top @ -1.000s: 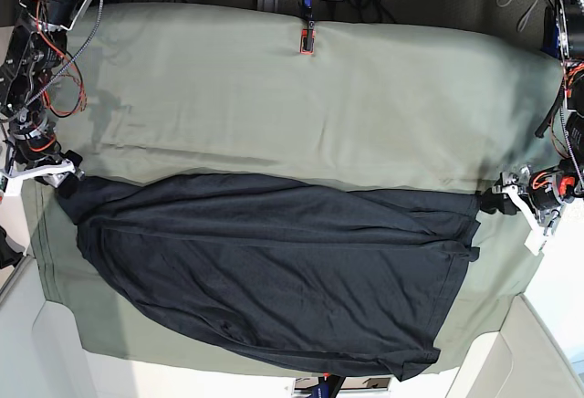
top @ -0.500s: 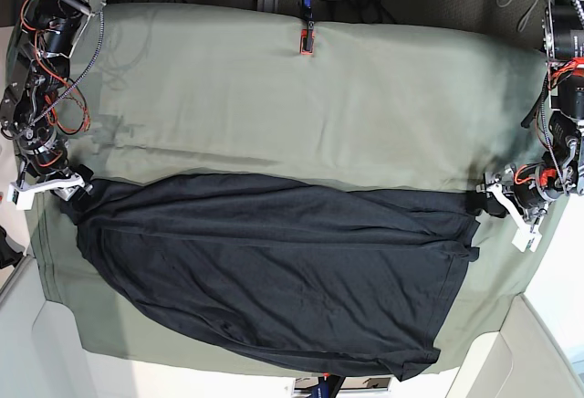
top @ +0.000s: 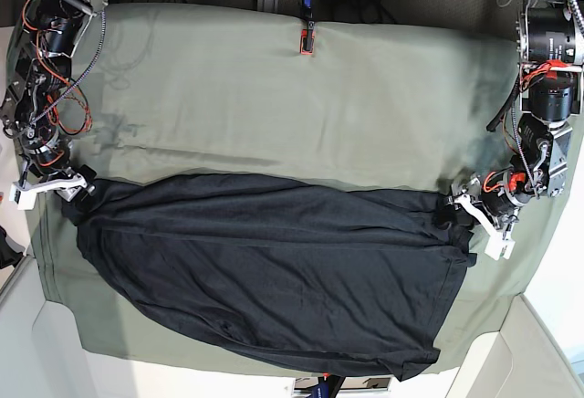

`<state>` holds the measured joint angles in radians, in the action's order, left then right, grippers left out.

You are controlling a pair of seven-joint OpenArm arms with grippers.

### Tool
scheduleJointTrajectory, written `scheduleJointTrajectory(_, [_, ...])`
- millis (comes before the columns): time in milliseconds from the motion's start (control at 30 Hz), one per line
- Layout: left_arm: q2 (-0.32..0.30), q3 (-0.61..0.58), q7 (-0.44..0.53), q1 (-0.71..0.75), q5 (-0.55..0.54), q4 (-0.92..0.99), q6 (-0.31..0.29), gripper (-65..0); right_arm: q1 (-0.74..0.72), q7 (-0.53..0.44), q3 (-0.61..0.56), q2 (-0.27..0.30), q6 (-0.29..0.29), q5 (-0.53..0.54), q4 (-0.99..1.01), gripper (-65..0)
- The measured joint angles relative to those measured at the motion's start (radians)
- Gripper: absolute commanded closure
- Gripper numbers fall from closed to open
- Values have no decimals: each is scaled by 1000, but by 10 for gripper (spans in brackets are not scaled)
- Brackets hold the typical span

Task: Fold the T-shirt properly
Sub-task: 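Pull the shirt further with both grippers, spreading it flat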

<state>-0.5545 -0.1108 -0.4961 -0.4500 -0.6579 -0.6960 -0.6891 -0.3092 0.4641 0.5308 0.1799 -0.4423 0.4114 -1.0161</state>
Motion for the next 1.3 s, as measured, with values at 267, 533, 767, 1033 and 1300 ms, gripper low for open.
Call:
scheduleJointTrajectory(267, [-2, 0, 45, -2, 127, -3, -8, 0, 1, 11, -55, -27, -13, -1, 1, 0])
scheduleJointTrajectory(533, [-137, 13, -225, 20, -23, -137, -5, 0, 66, 158, -47, 6, -62, 98, -161, 0])
scheduleJointTrajectory(767, [-185, 13, -322, 15, -156, -227, -4, 0, 145, 262, -44, 10, -67, 127, -378, 0])
scheduleJointTrajectory(1033, [-224, 12, -432, 29, -274, -246, -4, 0, 163, 365, -24, 25, -67, 185, -441, 0])
scheduleJointTrajectory(1300, [-341, 12, -469, 95, -387, -275, -11, 0, 281, 384, 33, 22, -87, 218, -544, 0])
